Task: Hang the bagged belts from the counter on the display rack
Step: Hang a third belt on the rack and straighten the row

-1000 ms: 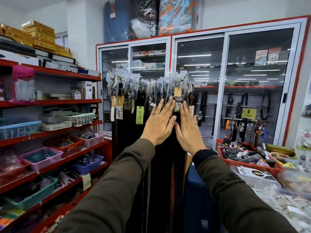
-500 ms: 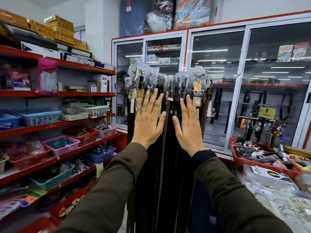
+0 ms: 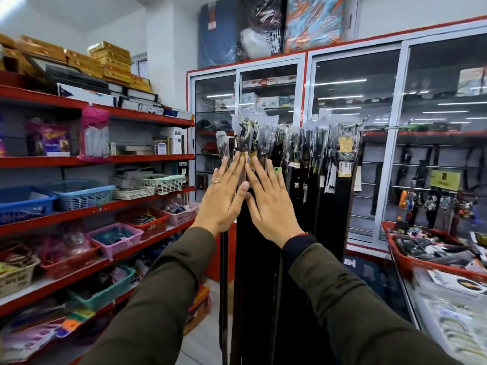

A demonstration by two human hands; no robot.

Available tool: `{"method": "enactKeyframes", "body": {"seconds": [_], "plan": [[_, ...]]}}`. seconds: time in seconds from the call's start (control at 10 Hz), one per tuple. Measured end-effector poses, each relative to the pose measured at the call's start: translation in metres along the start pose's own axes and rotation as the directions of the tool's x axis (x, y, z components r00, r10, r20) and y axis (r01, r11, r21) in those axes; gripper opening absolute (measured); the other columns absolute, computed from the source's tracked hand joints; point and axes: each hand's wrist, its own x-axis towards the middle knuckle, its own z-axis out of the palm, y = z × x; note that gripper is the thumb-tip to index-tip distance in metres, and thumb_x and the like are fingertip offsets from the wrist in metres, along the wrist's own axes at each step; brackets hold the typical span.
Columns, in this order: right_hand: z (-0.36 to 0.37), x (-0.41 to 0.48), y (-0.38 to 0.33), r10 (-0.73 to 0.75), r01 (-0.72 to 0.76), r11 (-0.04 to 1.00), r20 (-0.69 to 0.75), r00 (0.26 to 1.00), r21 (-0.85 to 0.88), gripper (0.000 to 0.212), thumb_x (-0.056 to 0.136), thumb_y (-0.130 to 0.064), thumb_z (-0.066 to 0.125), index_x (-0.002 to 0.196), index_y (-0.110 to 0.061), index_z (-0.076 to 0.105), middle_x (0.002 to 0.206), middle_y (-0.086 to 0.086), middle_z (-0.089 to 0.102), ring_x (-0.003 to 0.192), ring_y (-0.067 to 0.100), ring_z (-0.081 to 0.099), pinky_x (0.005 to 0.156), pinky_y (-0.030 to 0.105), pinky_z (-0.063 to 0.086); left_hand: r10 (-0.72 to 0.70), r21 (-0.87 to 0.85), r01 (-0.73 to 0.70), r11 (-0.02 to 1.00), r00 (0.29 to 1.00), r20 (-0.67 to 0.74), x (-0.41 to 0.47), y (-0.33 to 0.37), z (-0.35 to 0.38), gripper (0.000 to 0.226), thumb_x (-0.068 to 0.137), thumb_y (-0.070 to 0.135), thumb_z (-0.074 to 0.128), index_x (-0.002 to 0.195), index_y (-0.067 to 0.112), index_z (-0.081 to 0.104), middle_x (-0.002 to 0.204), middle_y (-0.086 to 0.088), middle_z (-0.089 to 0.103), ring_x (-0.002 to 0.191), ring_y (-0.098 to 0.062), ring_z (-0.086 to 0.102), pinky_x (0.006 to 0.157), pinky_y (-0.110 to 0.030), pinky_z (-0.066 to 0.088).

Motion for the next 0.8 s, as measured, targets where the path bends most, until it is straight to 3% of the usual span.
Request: {"method": "enactKeyframes", "body": {"seconds": [0.3, 0.6, 0.7, 0.8], "plan": [[0.007, 0.011, 0.029, 0.141, -0.133, 0.989, 0.135, 0.981, -0.071, 0.064, 0.102, -0.039, 0.027, 0.162, -0.027, 0.007, 0.172, -0.009, -0.001, 0.16, 0.024, -0.002, 0.126, 0.056, 0.016, -0.068, 0.091, 0.057, 0.994, 0.989, 0.128, 0.023, -0.002, 0.028, 0.062, 0.108, 0.047, 0.025, 0.163, 0.026, 0.004, 0.171, 0.012, -0.008, 0.158, -0.009, -0.011, 0.13, -0.041, 0.0], [-0.026, -0.013, 0.03, 0.139, -0.137, 0.99, 0.155, 0.978, -0.028, 0.069, 0.104, -0.046, 0.034, 0.162, -0.027, 0.002, 0.172, -0.006, 0.0, 0.16, 0.02, -0.002, 0.127, 0.054, 0.016, -0.13, 0.188, 0.123, 0.974, 0.991, 0.027, 0.005, 0.019, 0.021, 0.073, 0.101, 0.058, 0.019, 0.163, 0.023, 0.001, 0.172, 0.005, -0.005, 0.159, -0.014, -0.006, 0.13, -0.044, 0.004], [-0.063, -0.033, 0.026, 0.122, -0.124, 0.992, 0.054, 0.991, 0.021, 0.07, 0.104, -0.051, 0.035, 0.162, -0.027, 0.002, 0.172, -0.006, 0.0, 0.159, 0.016, -0.002, 0.127, 0.054, 0.016, -0.114, 0.271, 0.124, 0.955, 0.992, -0.054, -0.004, 0.038, 0.017, 0.074, 0.103, 0.056, 0.025, 0.163, 0.019, 0.001, 0.172, 0.002, -0.004, 0.159, -0.017, -0.006, 0.13, -0.044, 0.003], [-0.137, -0.049, 0.027, 0.11, -0.097, 0.99, -0.117, 0.987, 0.106, 0.069, 0.104, -0.044, 0.042, 0.161, -0.025, 0.009, 0.172, -0.002, 0.003, 0.159, 0.014, 0.001, 0.128, 0.056, 0.012, -0.065, 0.369, 0.093, 0.925, 0.994, -0.089, -0.008, 0.064, 0.017, 0.075, 0.104, 0.055, 0.025, 0.163, 0.015, 0.001, 0.172, -0.003, -0.004, 0.159, -0.021, -0.006, 0.129, -0.047, 0.003]]}}
